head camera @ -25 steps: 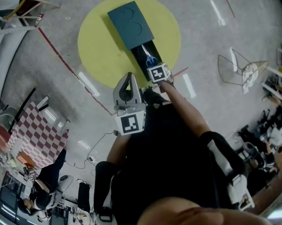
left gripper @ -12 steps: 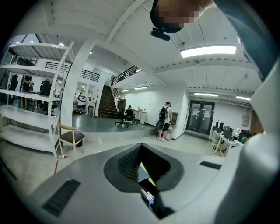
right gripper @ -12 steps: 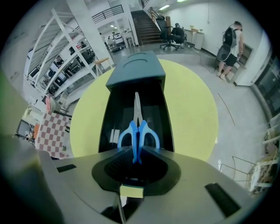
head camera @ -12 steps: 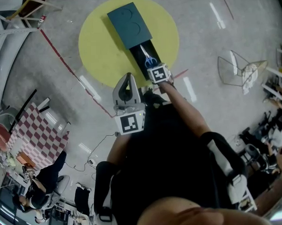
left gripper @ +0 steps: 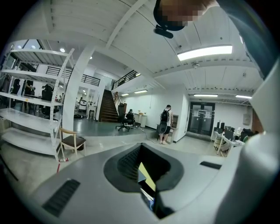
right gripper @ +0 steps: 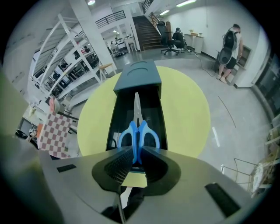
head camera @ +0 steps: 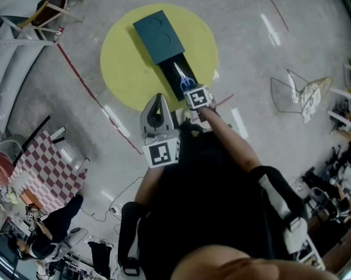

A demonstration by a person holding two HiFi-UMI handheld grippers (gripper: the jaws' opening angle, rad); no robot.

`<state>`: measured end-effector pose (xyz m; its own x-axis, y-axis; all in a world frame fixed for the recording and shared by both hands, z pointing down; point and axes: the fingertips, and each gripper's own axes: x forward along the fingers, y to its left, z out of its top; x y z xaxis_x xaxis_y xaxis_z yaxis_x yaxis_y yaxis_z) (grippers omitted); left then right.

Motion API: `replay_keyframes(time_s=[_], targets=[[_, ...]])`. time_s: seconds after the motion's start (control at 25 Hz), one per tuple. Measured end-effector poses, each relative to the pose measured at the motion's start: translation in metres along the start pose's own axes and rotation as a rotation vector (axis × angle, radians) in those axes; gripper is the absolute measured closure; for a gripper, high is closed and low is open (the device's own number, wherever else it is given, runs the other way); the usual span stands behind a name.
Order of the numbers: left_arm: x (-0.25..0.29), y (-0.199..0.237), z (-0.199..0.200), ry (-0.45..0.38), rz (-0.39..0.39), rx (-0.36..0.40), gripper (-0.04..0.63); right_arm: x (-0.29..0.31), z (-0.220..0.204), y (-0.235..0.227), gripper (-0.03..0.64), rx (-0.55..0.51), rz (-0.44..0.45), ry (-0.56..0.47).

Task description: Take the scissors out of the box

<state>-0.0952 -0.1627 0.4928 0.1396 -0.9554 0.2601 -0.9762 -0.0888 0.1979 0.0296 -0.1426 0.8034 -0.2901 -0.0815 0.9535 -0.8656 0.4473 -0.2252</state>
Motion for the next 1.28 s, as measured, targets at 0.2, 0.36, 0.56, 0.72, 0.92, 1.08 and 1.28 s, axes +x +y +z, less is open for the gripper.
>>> replay_keyframes(time_s=[0.2, 0.36, 0.56, 0.72, 0.92, 1.08, 1.28], targets=[[-0.013, -0.015, 0.006, -0.027, 0.006, 0.017, 0.601, -0.015, -0.002, -0.003, 0.554, -0.014, 0.008, -0.05], [-0.026, -0.028, 0.014, -0.054, 0.009, 0.036, 0.601, -0.031, -0.004, -0.007, 0.554, -0.03, -0.003, -0.082], [-0.043, -0.047, 0.018, -0.08, 0.008, 0.051, 0.601, -0.052, -0.012, -0.006, 0.554, -0.037, 0.016, -0.134], [-0.059, -0.062, 0.021, -0.101, 0.012, 0.065, 0.601, -0.072, -0.021, -0.008, 0.554, -0.049, 0.009, -0.179], [-0.08, -0.086, 0.021, -0.114, 0.016, 0.065, 0.601, -0.099, -0.035, -0.009, 0.554, -0.052, 0.025, -0.241], [-0.096, -0.094, 0.021, -0.118, 0.024, 0.072, 0.601, -0.118, -0.039, -0.006, 0.554, -0.051, 0.041, -0.296], [-0.105, -0.1, 0.02, -0.116, 0.021, 0.085, 0.601, -0.139, -0.043, -0.002, 0.554, -0.04, 0.063, -0.348]])
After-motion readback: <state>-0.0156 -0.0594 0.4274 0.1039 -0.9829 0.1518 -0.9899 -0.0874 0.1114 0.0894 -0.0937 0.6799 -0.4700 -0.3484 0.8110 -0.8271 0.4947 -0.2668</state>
